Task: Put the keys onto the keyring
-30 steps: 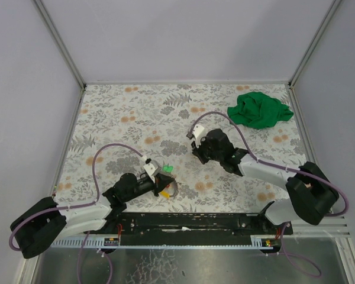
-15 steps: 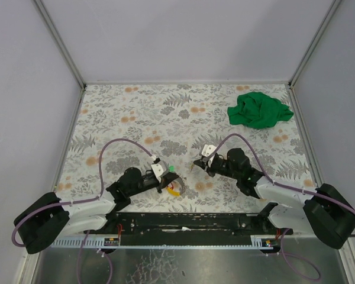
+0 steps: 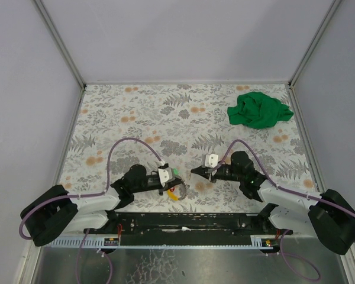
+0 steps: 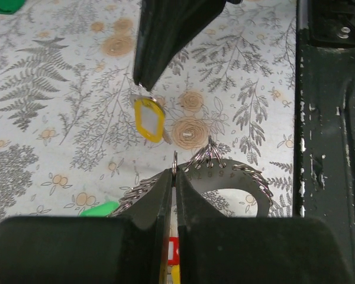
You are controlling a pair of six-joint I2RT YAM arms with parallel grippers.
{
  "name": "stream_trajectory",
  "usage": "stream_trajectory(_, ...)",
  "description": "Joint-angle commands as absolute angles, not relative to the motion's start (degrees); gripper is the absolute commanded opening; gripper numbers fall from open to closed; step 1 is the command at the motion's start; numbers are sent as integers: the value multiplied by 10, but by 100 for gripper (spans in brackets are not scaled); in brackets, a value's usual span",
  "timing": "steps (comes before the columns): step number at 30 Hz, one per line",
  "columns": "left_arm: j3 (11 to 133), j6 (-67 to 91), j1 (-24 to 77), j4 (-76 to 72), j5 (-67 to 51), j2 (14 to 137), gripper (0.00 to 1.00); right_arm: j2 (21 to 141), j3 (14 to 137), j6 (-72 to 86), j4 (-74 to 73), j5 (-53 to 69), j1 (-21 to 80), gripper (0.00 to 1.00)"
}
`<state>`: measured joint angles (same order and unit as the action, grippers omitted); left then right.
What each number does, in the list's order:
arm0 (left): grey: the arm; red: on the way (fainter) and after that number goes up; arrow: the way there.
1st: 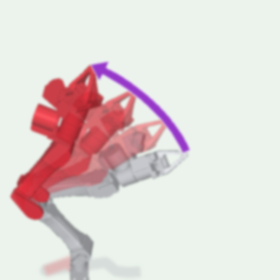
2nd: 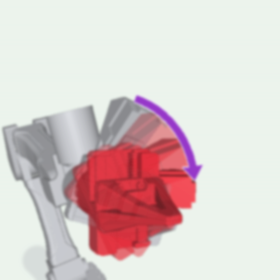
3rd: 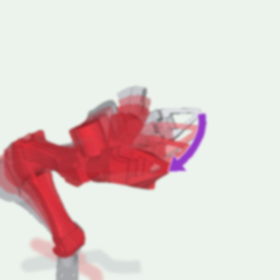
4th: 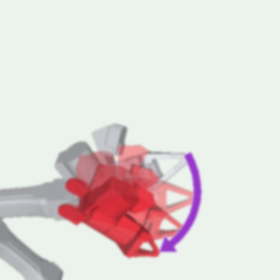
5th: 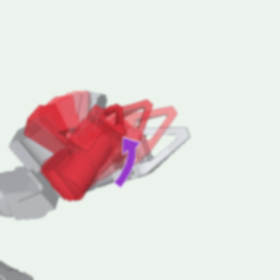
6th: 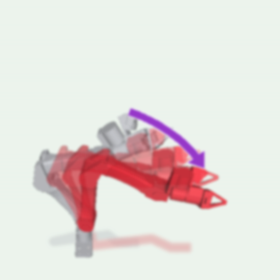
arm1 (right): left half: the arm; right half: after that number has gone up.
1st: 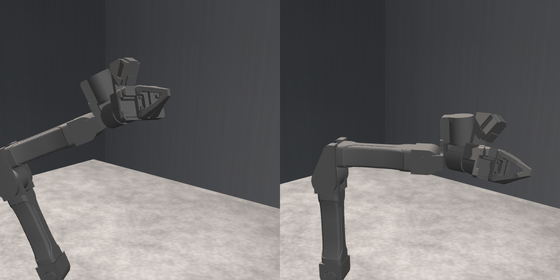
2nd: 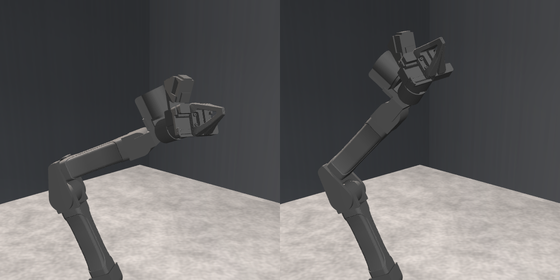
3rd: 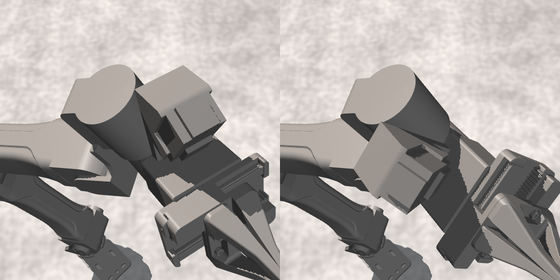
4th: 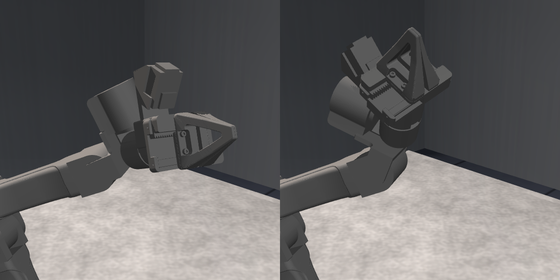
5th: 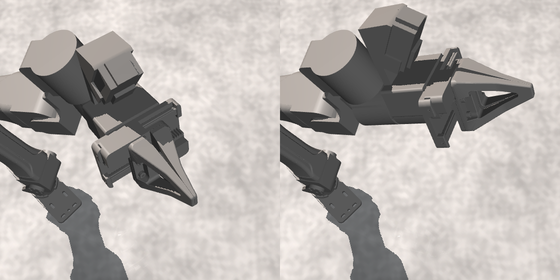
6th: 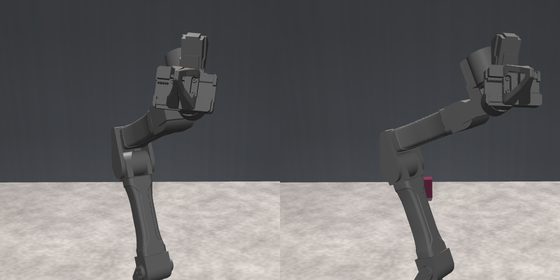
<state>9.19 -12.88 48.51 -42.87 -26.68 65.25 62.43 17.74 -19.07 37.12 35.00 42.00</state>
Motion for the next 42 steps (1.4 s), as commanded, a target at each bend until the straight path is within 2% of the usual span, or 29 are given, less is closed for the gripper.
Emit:
stream_trajectory(1,107,-153,481,-456,-319,679,0,606,137,-212,450,406,423,0)
stream_trajectory(7,105,-148,481,-459,-324,692,0,605,118,-259,437,380,457,0)
stream_trajectory(16,51,-83,479,-595,-311,696,0,638,70,-278,570,320,473,0)
stream_trajectory(42,59,-80,478,-619,-322,716,0,701,90,-261,605,362,490,0)
